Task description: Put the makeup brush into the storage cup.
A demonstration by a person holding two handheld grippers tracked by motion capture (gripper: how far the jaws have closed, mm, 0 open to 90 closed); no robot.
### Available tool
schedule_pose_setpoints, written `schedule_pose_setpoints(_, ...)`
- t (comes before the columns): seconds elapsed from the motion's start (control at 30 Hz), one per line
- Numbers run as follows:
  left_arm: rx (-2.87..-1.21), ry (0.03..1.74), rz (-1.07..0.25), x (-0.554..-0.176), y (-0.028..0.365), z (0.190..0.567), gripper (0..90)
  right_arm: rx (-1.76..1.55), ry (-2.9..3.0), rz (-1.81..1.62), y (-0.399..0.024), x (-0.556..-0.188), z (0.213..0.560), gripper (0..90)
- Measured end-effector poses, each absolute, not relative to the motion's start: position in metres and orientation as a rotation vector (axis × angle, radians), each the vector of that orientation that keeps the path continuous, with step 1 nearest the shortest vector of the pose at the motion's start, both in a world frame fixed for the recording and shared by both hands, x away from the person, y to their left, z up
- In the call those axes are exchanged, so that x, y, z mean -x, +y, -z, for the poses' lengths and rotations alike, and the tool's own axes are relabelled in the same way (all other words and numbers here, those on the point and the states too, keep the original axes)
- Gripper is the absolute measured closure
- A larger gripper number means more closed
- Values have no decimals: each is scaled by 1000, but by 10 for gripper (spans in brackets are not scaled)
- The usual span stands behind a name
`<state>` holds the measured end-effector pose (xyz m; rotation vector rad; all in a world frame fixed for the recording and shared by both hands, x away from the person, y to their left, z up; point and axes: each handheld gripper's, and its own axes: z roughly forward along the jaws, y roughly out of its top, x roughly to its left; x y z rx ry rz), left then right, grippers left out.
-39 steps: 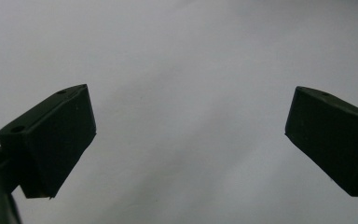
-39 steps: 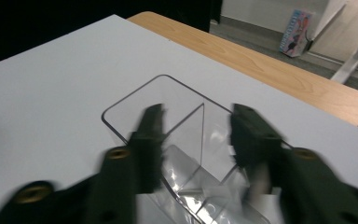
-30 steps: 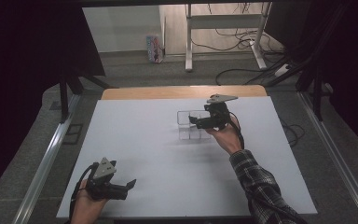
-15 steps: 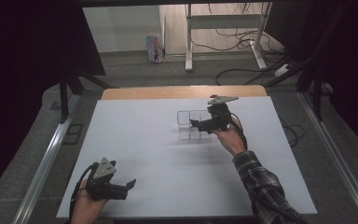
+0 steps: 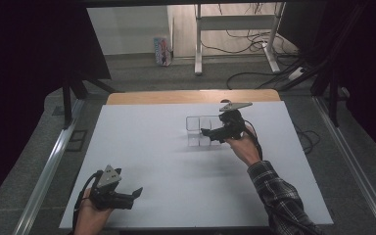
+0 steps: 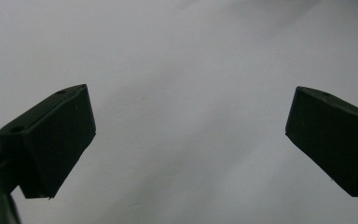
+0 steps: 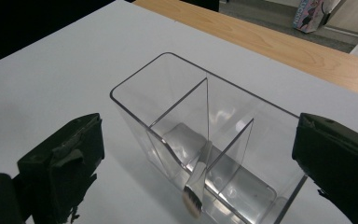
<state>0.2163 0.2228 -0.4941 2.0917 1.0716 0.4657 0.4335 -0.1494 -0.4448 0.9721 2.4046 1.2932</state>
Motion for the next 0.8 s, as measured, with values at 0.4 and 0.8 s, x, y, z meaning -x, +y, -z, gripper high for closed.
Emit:
schedule_pose_setpoints(0.4,-2095,1065,-467,-216,222,494,16,-923,2438,-1275,-155,-420,437,10)
schedule_pose_setpoints(0.8,-2079,1091,-430,-217,223,493,15,-909,2451,-1268,-161,-405,433,4)
